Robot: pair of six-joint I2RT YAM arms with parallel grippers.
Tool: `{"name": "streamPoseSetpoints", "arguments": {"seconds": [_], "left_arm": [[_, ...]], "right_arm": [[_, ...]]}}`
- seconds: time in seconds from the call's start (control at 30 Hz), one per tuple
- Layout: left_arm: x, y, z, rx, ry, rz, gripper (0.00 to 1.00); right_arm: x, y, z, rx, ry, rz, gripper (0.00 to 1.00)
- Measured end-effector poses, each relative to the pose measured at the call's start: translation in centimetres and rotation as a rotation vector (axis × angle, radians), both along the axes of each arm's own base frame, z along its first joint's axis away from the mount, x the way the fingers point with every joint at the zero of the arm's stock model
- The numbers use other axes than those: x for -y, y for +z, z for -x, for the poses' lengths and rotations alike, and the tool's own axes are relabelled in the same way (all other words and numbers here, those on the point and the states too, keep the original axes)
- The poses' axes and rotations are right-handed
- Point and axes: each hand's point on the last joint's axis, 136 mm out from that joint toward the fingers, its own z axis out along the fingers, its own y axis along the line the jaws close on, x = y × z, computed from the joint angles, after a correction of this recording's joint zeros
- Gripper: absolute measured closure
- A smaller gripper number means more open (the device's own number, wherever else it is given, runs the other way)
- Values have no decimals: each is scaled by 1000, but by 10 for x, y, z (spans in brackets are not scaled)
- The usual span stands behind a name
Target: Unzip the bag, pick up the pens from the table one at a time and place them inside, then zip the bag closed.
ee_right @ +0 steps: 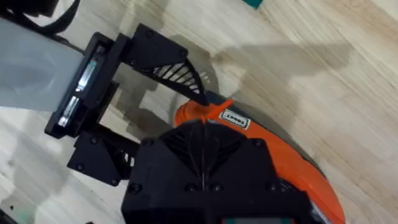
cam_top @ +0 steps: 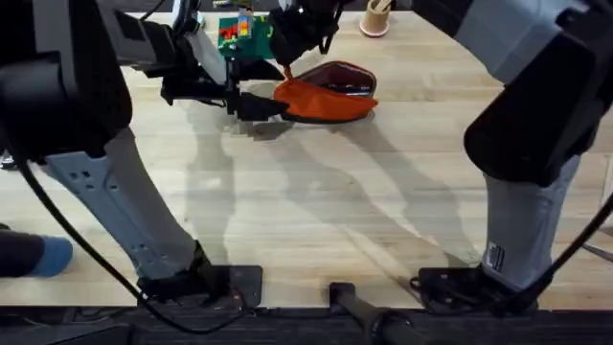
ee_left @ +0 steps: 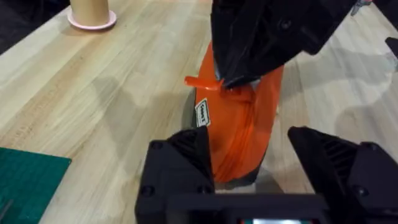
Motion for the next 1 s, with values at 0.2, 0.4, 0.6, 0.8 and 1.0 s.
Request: {"name": "streamPoseSetpoints", "arguments": {"seconds": [0.2, 0.4, 0.6, 0.8, 1.0], "left_arm": [[-1, 2, -1, 3, 5, 10, 577], [-1, 1, -2, 11, 4, 6, 953], [-1, 1, -1, 11, 4, 6, 957], [-1, 1, -1, 11, 4, 6, 957], [-1, 1, -1, 10, 4, 6, 957]], "right_arm": [[0, 0, 1, -3, 0, 2, 972], [1, -1, 1, -6, -1, 4, 971], [1, -1, 1, -5, -1, 4, 972], [3, -2, 3, -15, -1, 11, 971], [14, -7, 8, -66, -45, 32, 971]]}}
